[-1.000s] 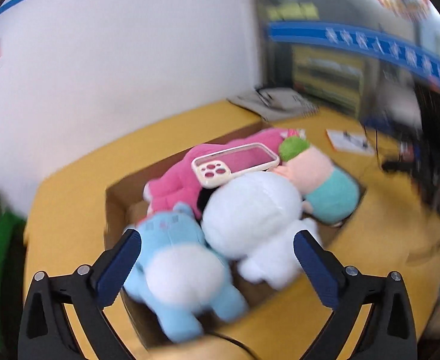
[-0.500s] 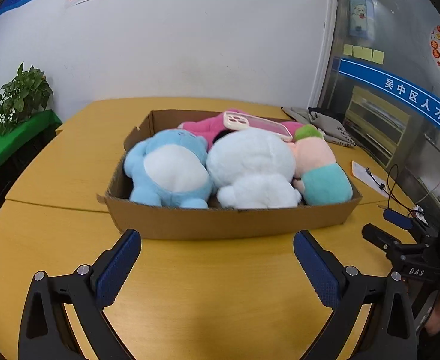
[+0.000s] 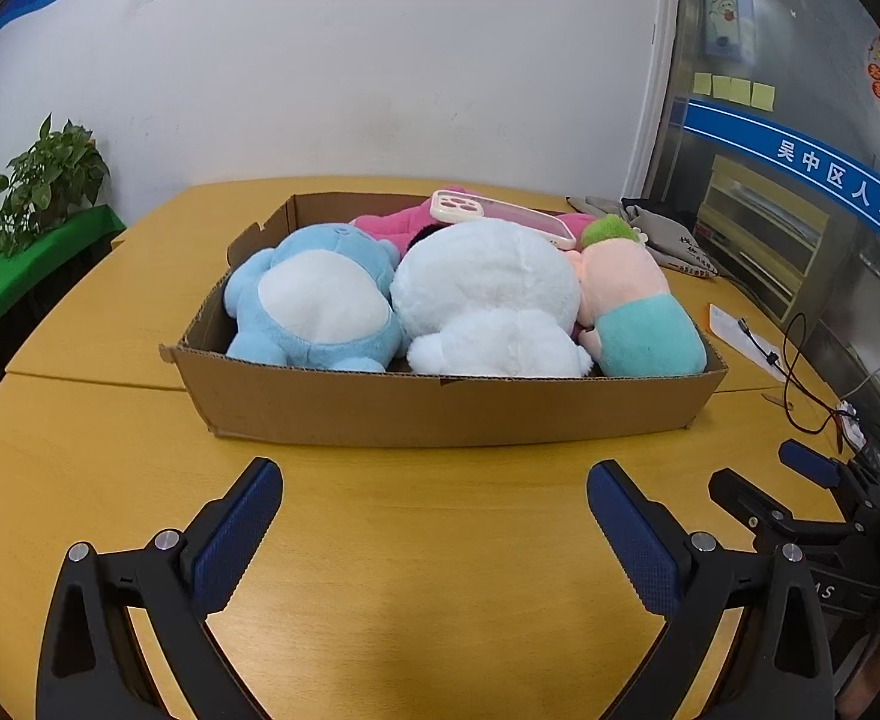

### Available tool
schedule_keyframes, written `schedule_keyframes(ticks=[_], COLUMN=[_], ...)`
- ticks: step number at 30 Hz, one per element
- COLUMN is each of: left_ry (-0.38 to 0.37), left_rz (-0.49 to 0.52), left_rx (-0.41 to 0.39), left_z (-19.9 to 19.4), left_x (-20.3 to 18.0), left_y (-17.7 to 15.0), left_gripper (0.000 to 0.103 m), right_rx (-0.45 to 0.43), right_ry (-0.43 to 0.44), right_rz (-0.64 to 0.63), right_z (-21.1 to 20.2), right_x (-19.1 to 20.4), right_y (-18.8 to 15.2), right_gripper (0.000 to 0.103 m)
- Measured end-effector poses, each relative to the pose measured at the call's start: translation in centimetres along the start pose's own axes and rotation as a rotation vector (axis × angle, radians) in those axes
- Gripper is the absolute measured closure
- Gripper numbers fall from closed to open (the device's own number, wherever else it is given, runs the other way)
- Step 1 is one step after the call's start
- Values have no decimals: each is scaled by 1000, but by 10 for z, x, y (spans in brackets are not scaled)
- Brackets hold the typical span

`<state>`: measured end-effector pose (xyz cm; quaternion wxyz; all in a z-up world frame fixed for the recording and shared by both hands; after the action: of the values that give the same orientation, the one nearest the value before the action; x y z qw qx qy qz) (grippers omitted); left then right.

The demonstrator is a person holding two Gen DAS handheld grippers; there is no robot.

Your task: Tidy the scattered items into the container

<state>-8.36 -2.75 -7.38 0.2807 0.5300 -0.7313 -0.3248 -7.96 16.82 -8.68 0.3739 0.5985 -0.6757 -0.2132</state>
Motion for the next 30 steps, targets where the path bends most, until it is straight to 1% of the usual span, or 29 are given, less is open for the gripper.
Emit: schedule_keyframes(ticks=[4,6,14,21,24,27,30], left_ry=[28,28,59,144,164,170,158], left_rz=[7,-4,-22,-24,-20,-7,7], left_rx=[-9,-13,-9,-13,-12,-5,-2], left_z=[-3,-6,-16,-21,-21,-20,-18], left_x=[-4,-4,3,5,5,4,2], left_y=[0,0,-6,-8,-9,-10,-10], left_gripper=[0,0,0,0,0,0,0], right_rx=[-2,0,-16,-19,-14,-18,-21], right_ry=[-28,-41,-54,-51,-57,-63,-69], right_rz=[3,4,-22,-42,-40,-43,-45], right_z=[-7,-9,-14,-14,-12,-12,-13], right_x=[-13,-16,-10,-1,1,2,1], right_y=[0,0,-1,-4,-6,-6,-4], right_gripper=[0,0,0,0,0,0,0])
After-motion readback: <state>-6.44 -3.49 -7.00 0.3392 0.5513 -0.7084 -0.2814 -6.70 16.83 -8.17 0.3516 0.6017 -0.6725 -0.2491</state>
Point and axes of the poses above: each gripper's, at about its wrist camera, not at the fingertips, and z roughly the way its jaws point, x to its left, y to its top, the point moved 6 cm from there along z, roughly the way its jaws point, and after that the axes turned 14 degrees about z, right-handed, at the moved point
